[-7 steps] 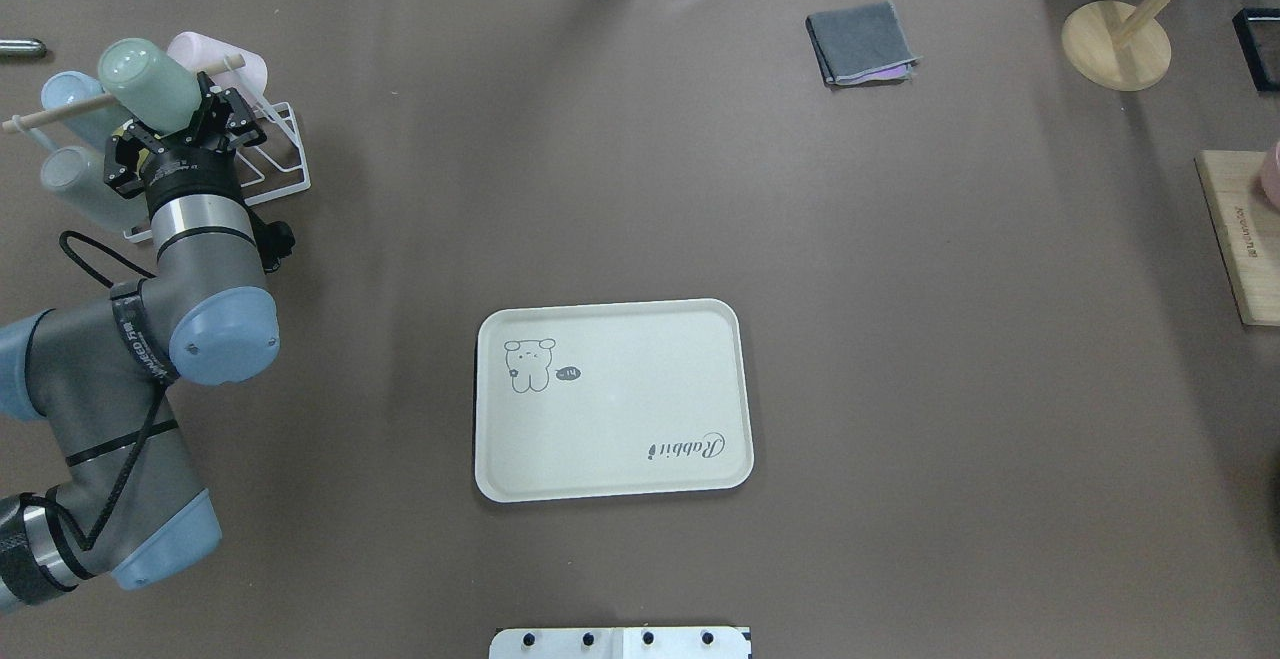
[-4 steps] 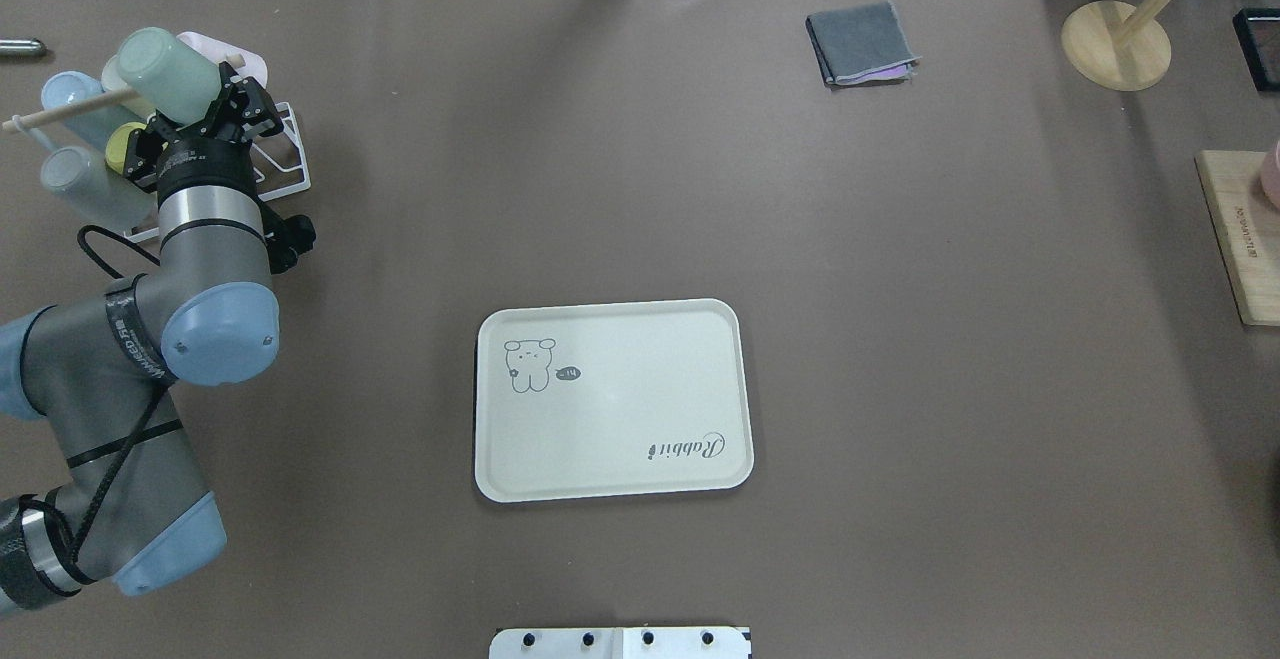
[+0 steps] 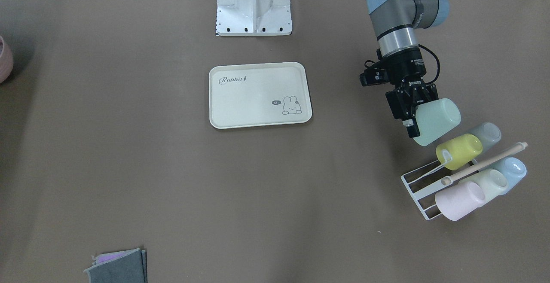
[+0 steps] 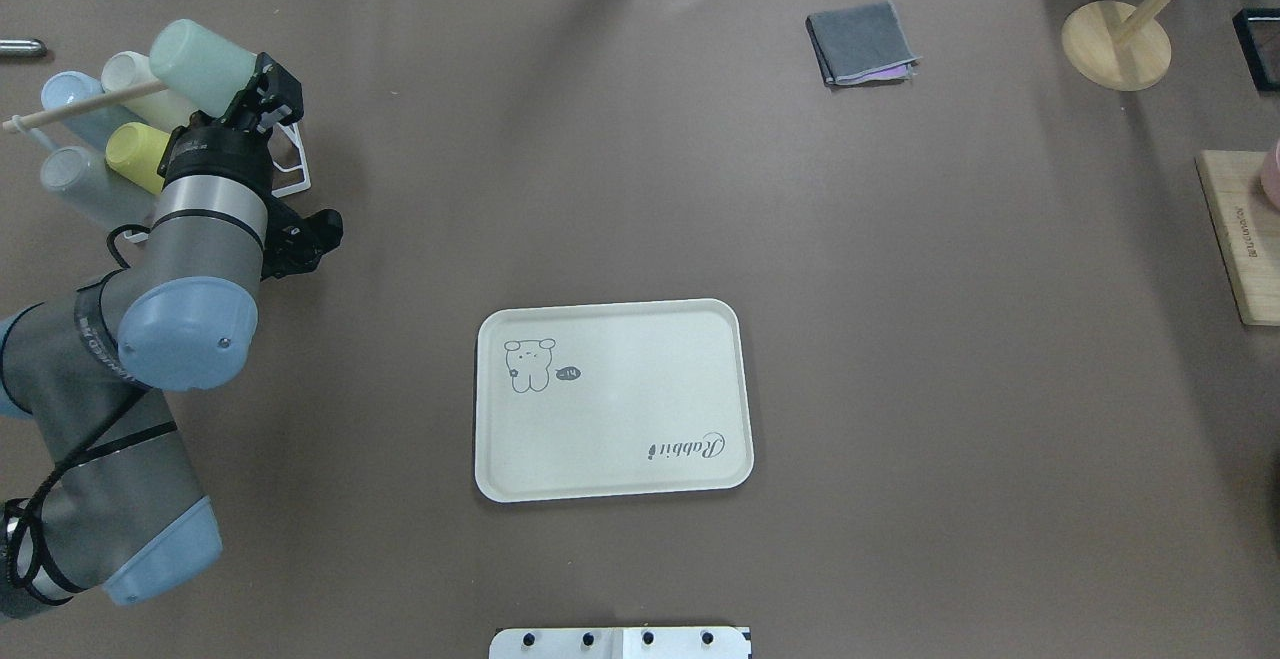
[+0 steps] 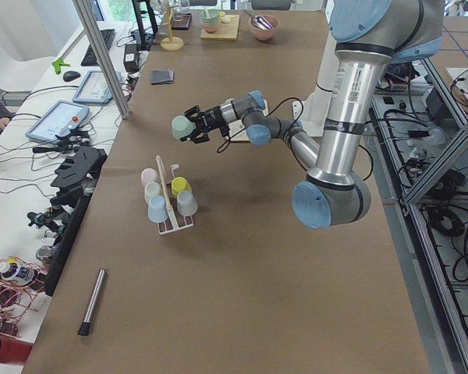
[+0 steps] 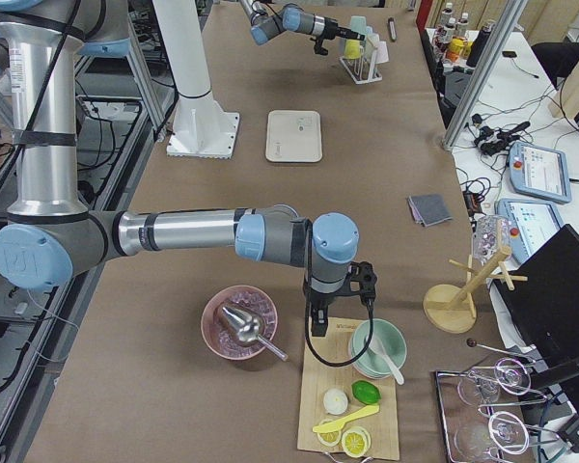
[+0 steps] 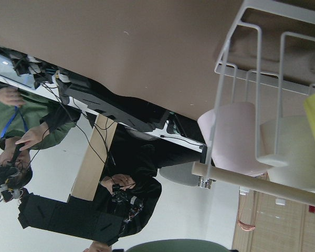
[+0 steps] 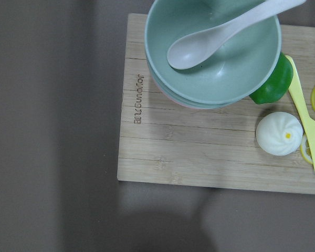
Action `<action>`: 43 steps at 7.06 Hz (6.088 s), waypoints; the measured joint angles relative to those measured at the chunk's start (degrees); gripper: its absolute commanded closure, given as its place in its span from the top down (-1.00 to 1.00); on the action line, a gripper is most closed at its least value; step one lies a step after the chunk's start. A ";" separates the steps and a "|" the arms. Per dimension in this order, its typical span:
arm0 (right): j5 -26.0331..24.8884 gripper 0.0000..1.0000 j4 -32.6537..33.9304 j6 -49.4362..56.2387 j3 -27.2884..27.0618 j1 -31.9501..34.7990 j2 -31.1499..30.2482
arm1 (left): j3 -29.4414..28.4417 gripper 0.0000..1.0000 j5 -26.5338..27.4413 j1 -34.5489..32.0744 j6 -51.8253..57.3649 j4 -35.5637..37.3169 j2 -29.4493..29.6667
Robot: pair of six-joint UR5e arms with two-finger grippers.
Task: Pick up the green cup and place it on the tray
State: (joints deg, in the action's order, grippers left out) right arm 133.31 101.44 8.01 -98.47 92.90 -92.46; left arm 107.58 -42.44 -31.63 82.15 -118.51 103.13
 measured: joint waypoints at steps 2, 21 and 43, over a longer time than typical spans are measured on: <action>-0.36 1.00 -0.19 0.12 0.63 0.00 -0.53 | -0.26 -0.19 -9.77 -0.04 -2.36 -10.06 -0.30; -0.07 1.00 -7.66 -0.15 6.28 0.00 -0.79 | -34.76 -0.27 -53.34 6.88 -99.36 -64.49 22.31; 0.11 1.00 -7.66 -0.10 5.98 0.00 -0.34 | -44.18 0.97 -55.08 9.34 -93.40 -77.62 20.80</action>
State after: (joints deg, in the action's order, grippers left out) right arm 133.42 93.78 7.91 -92.49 92.90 -92.79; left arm 63.41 -97.51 -22.29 -11.26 -196.12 123.93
